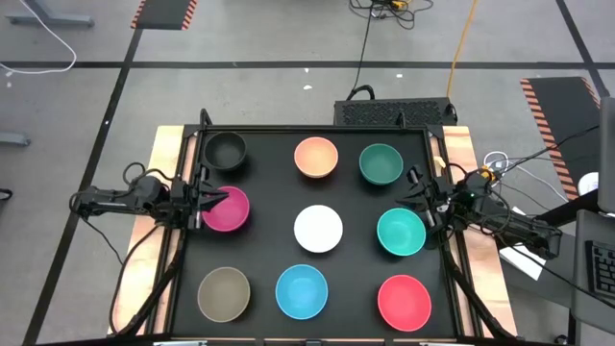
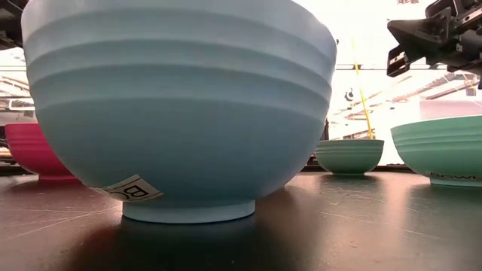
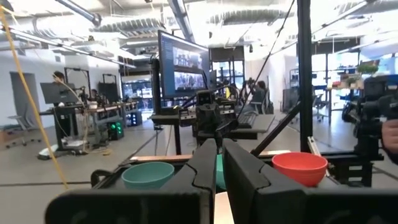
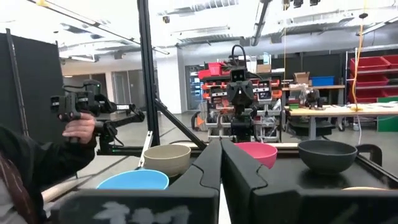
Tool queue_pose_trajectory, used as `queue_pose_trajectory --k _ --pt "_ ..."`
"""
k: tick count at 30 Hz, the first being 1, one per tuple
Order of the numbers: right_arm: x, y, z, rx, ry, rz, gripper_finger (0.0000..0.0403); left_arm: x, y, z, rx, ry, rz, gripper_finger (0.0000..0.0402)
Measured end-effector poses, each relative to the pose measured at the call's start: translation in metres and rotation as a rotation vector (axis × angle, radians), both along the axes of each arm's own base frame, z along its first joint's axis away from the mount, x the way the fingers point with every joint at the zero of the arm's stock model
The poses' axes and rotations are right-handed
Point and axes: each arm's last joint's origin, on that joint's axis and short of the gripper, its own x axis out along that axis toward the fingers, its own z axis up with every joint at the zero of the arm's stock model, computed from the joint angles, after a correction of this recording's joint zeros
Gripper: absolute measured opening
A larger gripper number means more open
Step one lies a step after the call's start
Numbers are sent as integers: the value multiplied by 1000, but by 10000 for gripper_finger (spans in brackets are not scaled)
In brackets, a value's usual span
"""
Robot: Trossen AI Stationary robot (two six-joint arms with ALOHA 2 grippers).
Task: Nest bowls inside each other
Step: Stack the green bowl on the white bowl
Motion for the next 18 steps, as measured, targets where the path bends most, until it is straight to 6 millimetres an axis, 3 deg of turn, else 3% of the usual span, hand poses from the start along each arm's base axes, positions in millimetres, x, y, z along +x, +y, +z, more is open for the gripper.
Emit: queue_pose_trajectory --k 18 --pt "0 0 1 -4 -7 0 0 0 0 -1 5 8 1 31"
